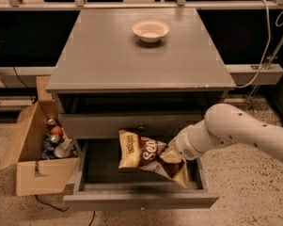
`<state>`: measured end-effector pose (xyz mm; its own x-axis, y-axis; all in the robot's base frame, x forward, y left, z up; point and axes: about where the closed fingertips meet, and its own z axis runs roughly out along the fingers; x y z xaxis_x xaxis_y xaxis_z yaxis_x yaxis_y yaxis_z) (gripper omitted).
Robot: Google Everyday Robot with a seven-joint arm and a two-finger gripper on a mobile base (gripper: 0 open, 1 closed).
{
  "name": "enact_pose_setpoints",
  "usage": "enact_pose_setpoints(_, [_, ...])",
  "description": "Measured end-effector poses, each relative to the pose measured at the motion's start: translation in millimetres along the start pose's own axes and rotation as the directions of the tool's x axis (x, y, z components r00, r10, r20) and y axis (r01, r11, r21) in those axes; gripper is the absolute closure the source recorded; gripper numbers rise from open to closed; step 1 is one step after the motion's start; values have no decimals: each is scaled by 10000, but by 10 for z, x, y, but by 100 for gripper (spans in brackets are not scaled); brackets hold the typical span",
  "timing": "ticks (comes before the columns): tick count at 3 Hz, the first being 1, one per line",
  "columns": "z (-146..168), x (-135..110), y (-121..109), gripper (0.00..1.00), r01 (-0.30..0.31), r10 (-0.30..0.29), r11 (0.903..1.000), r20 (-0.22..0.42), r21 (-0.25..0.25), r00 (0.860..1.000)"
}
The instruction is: Place brown chip bag into middle drawer
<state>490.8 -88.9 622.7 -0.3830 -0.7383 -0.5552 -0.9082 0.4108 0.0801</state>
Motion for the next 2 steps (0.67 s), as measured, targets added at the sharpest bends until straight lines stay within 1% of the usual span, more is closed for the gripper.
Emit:
enact_pose_setpoints(1, [278,99,-55,62,-247,247,9997,123,8,9996])
enact_pose_setpoints(2, [600,240,-71,32,-568,570,9984,225,-86,9981])
